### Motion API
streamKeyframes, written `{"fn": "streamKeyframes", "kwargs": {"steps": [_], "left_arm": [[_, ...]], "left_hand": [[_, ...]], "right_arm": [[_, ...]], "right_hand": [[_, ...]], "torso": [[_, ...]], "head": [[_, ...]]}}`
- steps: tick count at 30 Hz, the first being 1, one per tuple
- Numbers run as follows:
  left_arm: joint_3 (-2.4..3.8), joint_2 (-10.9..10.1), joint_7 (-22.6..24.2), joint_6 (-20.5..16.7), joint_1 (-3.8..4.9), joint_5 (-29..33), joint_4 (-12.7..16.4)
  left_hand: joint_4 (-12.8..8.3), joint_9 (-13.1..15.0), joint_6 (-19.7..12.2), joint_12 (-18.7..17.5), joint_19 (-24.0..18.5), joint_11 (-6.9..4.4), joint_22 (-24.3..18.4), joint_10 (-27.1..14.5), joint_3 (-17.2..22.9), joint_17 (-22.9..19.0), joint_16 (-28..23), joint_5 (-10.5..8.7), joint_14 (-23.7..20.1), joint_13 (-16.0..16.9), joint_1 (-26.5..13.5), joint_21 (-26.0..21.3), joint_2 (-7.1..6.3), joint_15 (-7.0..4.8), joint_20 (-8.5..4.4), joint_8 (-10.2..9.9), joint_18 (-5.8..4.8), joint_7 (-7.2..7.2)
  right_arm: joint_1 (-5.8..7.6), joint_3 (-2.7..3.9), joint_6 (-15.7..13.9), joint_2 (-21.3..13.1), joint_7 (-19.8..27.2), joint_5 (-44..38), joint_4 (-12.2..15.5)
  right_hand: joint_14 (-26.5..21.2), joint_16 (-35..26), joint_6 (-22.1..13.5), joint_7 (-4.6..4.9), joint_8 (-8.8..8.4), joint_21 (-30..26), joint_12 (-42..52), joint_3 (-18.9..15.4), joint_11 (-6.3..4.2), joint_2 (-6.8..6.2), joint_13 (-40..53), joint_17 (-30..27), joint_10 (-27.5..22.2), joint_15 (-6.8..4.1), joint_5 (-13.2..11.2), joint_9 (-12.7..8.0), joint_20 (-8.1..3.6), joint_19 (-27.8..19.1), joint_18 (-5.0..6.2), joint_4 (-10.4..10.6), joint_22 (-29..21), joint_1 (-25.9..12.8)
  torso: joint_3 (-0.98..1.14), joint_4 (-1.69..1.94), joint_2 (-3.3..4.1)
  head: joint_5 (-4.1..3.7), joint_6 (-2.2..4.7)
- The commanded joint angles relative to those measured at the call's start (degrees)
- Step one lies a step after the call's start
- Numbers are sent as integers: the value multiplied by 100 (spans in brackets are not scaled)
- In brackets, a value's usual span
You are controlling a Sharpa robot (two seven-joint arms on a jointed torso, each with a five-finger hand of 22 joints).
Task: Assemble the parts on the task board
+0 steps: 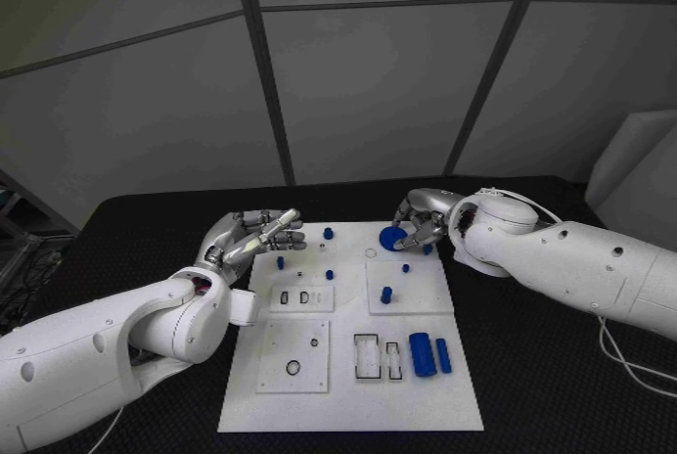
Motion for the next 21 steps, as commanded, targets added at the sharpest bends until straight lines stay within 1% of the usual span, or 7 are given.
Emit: {"fn": "streamKeyframes", "kwargs": {"steps": [1, 4, 6, 8, 12, 15, 21], "left_arm": [[5, -2, 13, 62, 7, -37, 2], [5, -3, 13, 63, 7, -37, 1], [5, -3, 12, 64, 7, -37, 0], [5, -2, 11, 65, 7, -37, -1], [5, -3, 11, 63, 7, -37, -2], [5, -6, 8, 59, 7, -37, -3], [5, -6, 3, 62, 7, -37, -7]], "left_hand": [[-34, -5, 11, -11, 34, 31, -5, 0, -8, 5, -15, -20, -32, -6, 32, -21, 31, 10, 17, -29, -150, 38], [-34, -5, 11, -11, 34, 31, -5, 0, -8, 5, -15, -20, -32, -6, 32, -21, 31, 10, 17, -29, -150, 38], [-34, -5, 11, -11, 34, 31, -5, 0, -8, 5, -15, -20, -32, -6, 32, -21, 31, 10, 17, -29, -150, 38], [-34, -5, 11, -11, 34, 31, -5, 0, -8, 5, -15, -20, -32, -6, 32, -21, 31, 10, 17, -29, -150, 38], [-34, -5, 11, -11, 34, 31, -5, 0, -8, 5, -15, -20, -32, -6, 32, -21, 31, 10, 17, -29, -150, 38], [-34, -5, 11, -11, 34, 31, -5, 0, -8, 5, -15, -20, -32, -6, 32, -21, 31, 10, 17, -29, -150, 38], [-38, -5, 14, -17, 37, 31, -8, -2, -5, 9, -27, -20, -35, -6, 32, -24, 38, 10, 18, -34, -150, 37]], "right_arm": [[5, 0, 101, 14, -25, -60, -18], [4, 0, 84, 28, -30, -67, -32], [3, -1, 50, 40, -38, -102, -39], [1, -1, 3, 48, -50, -146, -46], [-1, -1, -104, 52, -46, -193, -49], [-3, -1, -219, 46, -21, -212, -33], [-9, -2, -507, 28, -5, -293, 75]], "right_hand": [[537, 24, 86, -7, 17, 20, 56, 10, -8, 93, 58, 1219, 60, 26, -4, 5, 5, 51, -88, -64, 16, 27], [539, 29, 157, -17, 38, 32, 92, 36, -16, 148, 104, 1231, 84, 21, -33, 10, 2, 57, -90, -92, 34, 43], [541, 33, 245, -26, 64, 43, 128, 76, -25, 207, 150, 1242, 109, 14, -156, 16, -4, 61, -92, -116, 49, 56], [543, 37, 329, -38, 85, 58, 163, 112, -36, 255, 195, 1252, 138, 6, -200, 20, -10, 71, -96, -133, 73, 58], [547, 47, 549, -68, 142, 92, 235, 199, -63, 373, 290, 1276, 202, -18, -157, 32, -28, 98, -106, -149, 132, 48], [551, 54, 682, -91, 159, 109, 271, 303, -84, 480, 340, 1294, 236, -38, -130, 33, -45, 110, -110, -188, 160, 106], [555, 61, 747, -108, 136, 124, 288, 373, -99, 479, 369, 1312, 250, -55, -181, 20, -62, 121, -116, -247, 189, 156]], "torso": [[3, -5, -2], [2, -1, 0], [2, -1, 2], [2, 1, 1], [-1, 0, -1], [3, 0, 1], [3, -1, -2]], "head": [[-1, -5], [-7, -6], [-7, -8], [-6, -13], [-4, -17], [2, -22], [8, -7]]}}
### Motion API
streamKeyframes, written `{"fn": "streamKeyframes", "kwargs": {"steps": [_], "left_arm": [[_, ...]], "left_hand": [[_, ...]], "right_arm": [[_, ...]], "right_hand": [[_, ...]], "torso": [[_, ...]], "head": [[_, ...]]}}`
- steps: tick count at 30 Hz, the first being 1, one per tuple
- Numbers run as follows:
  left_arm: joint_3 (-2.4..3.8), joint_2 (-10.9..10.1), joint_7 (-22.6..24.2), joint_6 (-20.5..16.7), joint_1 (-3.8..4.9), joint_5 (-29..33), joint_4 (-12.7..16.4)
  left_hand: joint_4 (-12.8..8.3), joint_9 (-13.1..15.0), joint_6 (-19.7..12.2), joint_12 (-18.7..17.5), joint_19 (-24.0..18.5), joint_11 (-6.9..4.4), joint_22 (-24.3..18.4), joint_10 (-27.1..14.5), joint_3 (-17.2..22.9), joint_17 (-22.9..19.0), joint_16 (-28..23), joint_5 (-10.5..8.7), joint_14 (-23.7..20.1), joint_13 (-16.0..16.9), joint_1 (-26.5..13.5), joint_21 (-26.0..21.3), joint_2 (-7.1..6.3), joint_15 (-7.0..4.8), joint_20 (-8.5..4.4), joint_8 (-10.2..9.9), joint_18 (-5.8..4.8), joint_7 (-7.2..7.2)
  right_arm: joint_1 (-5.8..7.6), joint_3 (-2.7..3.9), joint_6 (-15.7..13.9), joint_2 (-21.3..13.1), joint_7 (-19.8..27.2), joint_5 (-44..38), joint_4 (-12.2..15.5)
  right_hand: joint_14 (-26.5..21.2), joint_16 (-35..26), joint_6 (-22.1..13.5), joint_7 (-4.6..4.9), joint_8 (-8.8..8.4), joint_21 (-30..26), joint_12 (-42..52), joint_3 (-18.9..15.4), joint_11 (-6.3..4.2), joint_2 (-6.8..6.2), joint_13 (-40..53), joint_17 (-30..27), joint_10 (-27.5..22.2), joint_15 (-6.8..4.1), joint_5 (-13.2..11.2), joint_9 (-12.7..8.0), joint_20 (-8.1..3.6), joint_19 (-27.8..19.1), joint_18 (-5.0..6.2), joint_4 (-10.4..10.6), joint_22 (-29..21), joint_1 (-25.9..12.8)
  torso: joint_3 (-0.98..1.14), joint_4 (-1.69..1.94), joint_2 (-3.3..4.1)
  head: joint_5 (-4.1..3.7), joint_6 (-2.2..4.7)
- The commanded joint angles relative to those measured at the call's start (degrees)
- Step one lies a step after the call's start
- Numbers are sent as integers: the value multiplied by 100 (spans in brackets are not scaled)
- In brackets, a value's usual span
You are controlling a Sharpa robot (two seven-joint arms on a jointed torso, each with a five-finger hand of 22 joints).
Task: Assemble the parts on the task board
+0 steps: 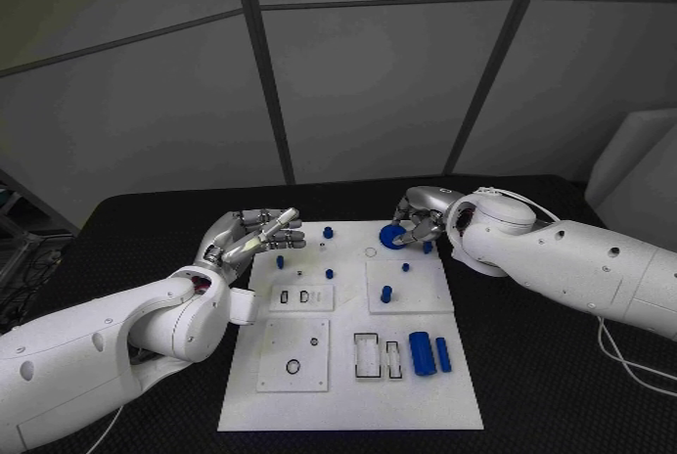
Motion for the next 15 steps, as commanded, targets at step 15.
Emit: {"fn": "streamKeyframes", "kwargs": {"steps": [15], "left_arm": [[6, -41, 17, 67, 7, -37, 1]], "left_hand": [[-43, -6, 10, -32, 40, 36, -14, -15, 2, 15, -44, -19, -41, -8, 32, -28, 54, 13, 18, -44, 162, 45]], "right_arm": [[2, 7, -824, -143, 3, -392, 677]], "right_hand": [[560, 47, 101, -19, 1, 53, 20, 90, -9, 42, 214, 1337, 30, -59, -20, -6, -30, 58, -126, -50, 57, 70]], "torso": [[-7, 3, -4]], "head": [[39, 38]]}}
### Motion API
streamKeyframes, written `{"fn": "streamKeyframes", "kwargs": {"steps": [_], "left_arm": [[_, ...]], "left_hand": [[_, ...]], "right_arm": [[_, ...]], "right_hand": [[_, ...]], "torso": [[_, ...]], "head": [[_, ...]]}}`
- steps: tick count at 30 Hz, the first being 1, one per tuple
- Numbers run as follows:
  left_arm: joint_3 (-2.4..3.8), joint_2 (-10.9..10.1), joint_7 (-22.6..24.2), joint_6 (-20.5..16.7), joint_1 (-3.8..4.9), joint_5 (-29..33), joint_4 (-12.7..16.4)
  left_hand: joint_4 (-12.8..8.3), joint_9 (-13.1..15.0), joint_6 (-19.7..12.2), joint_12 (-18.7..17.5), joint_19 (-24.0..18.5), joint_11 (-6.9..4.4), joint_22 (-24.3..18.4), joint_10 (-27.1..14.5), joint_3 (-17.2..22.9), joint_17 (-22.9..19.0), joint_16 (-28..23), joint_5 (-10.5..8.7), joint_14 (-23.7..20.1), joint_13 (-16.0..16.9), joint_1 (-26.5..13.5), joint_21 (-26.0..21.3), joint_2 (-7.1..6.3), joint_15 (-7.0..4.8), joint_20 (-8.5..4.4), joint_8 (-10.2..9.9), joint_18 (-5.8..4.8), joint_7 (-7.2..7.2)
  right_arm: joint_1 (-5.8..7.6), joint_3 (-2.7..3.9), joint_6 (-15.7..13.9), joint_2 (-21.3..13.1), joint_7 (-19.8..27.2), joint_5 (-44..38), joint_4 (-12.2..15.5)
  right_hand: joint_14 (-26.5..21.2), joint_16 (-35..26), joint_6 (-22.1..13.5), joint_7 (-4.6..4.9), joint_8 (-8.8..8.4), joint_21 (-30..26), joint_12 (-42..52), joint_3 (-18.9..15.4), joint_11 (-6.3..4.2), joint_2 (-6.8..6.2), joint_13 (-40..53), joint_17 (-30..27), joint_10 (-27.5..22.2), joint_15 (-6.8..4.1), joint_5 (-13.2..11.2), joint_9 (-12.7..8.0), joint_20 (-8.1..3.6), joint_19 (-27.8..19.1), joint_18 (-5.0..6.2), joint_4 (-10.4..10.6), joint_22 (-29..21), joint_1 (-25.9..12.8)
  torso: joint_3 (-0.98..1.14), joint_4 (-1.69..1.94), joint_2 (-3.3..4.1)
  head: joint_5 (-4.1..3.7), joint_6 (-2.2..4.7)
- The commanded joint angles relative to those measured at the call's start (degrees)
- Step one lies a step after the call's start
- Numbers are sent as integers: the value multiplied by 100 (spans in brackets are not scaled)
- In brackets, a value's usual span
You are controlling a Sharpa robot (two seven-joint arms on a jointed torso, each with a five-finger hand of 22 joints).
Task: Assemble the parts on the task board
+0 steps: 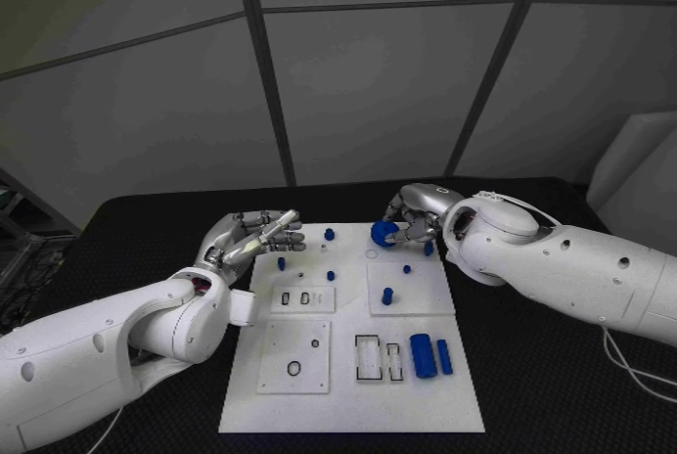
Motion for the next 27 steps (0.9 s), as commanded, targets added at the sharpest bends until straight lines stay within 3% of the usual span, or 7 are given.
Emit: {"fn": "streamKeyframes", "kwargs": {"steps": [1, 6, 11, 14, 21, 27], "left_arm": [[6, -31, 25, 67, 7, -37, 2], [6, -106, 42, 55, 7, -37, -18], [6, -177, 51, 45, 8, -37, -45], [6, -213, 56, 42, 9, -38, -53], [8, -266, 59, 40, 11, -38, -50], [8, -284, 58, 46, 12, -38, -42]], "left_hand": [[-43, -6, 10, -32, 40, 37, -8, -15, 2, 9, -21, -19, -42, -8, 10, -28, 31, 13, 19, -19, 163, 45], [-45, -7, 8, -36, 41, 38, -9, -18, 3, 10, -26, -18, -43, -9, 11, -30, 33, 14, 19, -22, 162, 47], [-48, -7, 8, -38, 41, 39, -10, -19, 4, 11, -29, -18, -44, -9, 13, -31, 33, 15, 19, -24, 162, 47], [-48, -7, 8, -38, 41, 39, -10, -19, 4, 11, -29, -18, -44, -9, 14, -31, 33, 15, 19, -24, 162, 47], [-48, -7, 8, -38, 41, 39, -10, -19, 4, 11, -29, -18, -44, -9, 14, -31, 33, 15, 19, -24, 162, 47], [-48, -7, 8, -38, 41, 39, -10, -19, 4, 11, -29, -18, -44, -9, 14, -31, 33, 15, 19, -24, 162, 47]], "right_arm": [[12, 5, -364, 2, 2, -245, 180], [13, 8, -487, 138, -9, -572, 345], [13, 7, -532, 398, -11, -829, 339], [14, -6, -547, 582, -4, -908, 270], [14, -68, -517, 955, 4, -968, 26], [14, -147, -430, 1191, 9, -979, -199]], "right_hand": [[582, 28, 77, -29, -1, 35, 19, 42, -3, 21, 218, 1341, 25, -38, 14, 8, -9, 41, -35, 1, 17, 45], [585, 32, 93, -32, -9, 53, 29, 55, -6, 7, 233, 1353, 35, -39, 33, 6, -11, 59, -42, -9, 51, 45], [586, 35, 102, -34, -14, 61, 31, 58, -7, -7, 236, 1360, 37, -40, 40, 4, -12, 67, -45, -14, 68, 40], [586, 35, 106, -34, -15, 66, 31, 59, -7, -11, 236, 1360, 37, -40, 42, 4, -12, 72, -47, -16, 77, 39], [586, 36, 108, -35, -16, 66, 30, 61, -8, -12, 236, 1362, 37, -41, 42, 3, -12, 72, -47, -17, 77, 39], [587, 36, 109, -35, -17, 66, 30, 62, -9, -13, 236, 1363, 37, -41, 43, 3, -12, 72, -47, -18, 77, 39]], "torso": [[-7, 3, -1], [-3, 10, 3], [-9, 21, 2], [-16, 28, 7], [-7, 5, 10], [-10, 19, 9]], "head": [[25, 15], [54, 25], [80, 14], [91, 12], [145, 1], [158, -19]]}}
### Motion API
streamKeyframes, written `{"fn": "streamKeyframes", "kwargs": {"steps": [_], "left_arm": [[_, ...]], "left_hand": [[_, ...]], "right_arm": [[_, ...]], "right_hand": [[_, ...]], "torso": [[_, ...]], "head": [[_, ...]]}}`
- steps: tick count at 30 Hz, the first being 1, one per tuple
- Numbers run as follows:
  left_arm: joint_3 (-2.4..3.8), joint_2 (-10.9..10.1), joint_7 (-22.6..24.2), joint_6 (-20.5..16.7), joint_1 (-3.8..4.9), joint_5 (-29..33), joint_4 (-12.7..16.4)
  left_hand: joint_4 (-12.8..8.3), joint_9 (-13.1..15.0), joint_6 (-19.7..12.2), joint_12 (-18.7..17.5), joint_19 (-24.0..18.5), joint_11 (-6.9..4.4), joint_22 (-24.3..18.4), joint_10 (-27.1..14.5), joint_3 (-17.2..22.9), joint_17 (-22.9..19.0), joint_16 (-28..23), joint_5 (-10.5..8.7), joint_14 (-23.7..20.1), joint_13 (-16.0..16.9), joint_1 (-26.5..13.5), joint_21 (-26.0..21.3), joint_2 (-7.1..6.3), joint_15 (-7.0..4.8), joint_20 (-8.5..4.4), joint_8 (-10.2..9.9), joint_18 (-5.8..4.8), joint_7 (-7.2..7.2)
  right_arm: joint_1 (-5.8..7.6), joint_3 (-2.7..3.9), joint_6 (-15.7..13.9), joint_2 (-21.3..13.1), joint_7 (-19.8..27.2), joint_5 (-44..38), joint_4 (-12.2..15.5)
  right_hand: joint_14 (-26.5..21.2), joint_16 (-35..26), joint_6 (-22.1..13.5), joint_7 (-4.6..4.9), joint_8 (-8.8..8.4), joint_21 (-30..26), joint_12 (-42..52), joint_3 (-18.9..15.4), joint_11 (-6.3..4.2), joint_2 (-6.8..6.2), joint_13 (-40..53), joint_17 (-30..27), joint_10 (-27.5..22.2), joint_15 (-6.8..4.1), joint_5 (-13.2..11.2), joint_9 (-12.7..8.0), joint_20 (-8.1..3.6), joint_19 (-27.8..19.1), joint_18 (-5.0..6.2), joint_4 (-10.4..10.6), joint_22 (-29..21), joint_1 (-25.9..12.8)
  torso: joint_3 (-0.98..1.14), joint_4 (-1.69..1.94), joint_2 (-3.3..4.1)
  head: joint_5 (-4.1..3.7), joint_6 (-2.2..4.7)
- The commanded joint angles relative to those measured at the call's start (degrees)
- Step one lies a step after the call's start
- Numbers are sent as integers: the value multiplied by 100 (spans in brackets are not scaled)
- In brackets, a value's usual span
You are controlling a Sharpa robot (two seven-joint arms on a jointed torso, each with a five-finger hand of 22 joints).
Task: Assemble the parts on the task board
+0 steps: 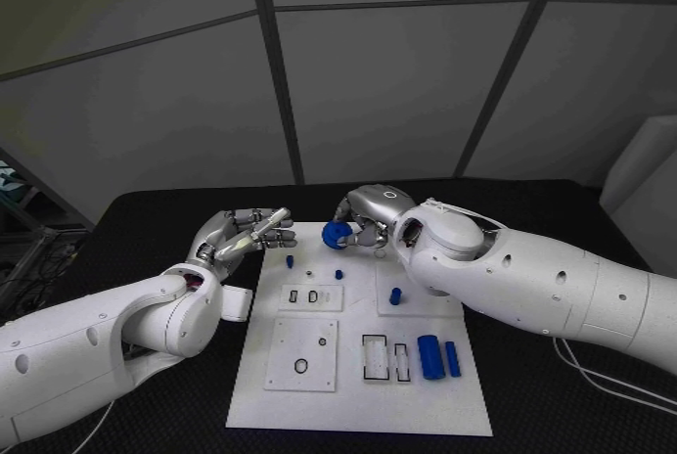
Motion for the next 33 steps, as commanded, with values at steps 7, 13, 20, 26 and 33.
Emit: {"fn": "streamKeyframes", "kwargs": {"steps": [7, 13, 20, 26, 33], "left_arm": [[7, -20, 48, 45, 13, -37, 22], [7, -18, 47, 45, 15, -37, 33], [7, -17, 41, 47, 17, -36, 53], [7, -1, 37, 52, 18, -36, 52], [7, 11, 32, 55, 19, -36, 44]], "left_hand": [[-38, -7, 8, -41, 20, 39, -7, -19, -10, 9, -36, -18, -46, -8, 18, -33, 34, 15, -1, -28, -141, 47], [-41, -7, 8, -43, 20, 40, -9, -20, -9, 10, -41, -18, -48, -8, 20, -35, 34, 16, 0, -30, -142, 48], [-41, -7, 8, -43, 20, 40, -9, -20, -9, 10, -41, -18, -48, -8, 20, -35, 34, 16, 0, -30, -142, 48], [-44, -7, 9, -45, 19, 40, -10, -20, -8, 12, -45, -19, -50, -8, 20, -36, 34, 17, 0, -32, -142, 48], [-44, -7, 9, -45, 19, 40, -10, -20, -8, 12, -45, -19, -50, -8, 20, -36, 34, 17, 0, -32, -142, 48]], "right_arm": [[10, -46, 112, 192, 76, -131, -252], [8, -137, 161, 267, 92, -131, -355], [1, -192, 177, 367, 87, -142, -495], [-8, -202, 179, 421, 91, -145, -564], [-16, -206, 138, 468, 65, -165, -630]], "right_hand": [[586, 37, 77, -50, 5, 21, 25, 47, -10, -13, 235, 1357, 35, -41, 24, 3, -13, 30, -48, -1, 1, 10], [587, 38, 76, -50, -1, 21, 22, 48, -9, -20, 232, 1362, 33, -41, 22, 2, -13, 30, -48, -2, 2, 6], [588, 40, 74, -49, -10, 21, 18, 52, -9, -29, 228, 1367, 29, -41, 21, -1, -14, 29, -48, -6, 1, 4], [588, 40, 73, -48, -13, 21, 14, 54, -9, -31, 225, 1365, 26, -41, 22, -2, -14, 28, -48, -7, 1, 3], [587, 39, -12, -14, -117, 14, -51, 87, 16, -75, 164, 1363, -32, -23, 16, -26, -5, 15, -46, -15, -13, -45]], "torso": [[8, -5, 0], [14, -12, -5], [16, -13, -5], [18, -20, -3], [17, -18, -6]], "head": [[34, -38], [59, -69], [41, -100], [57, -108], [65, -107]]}}
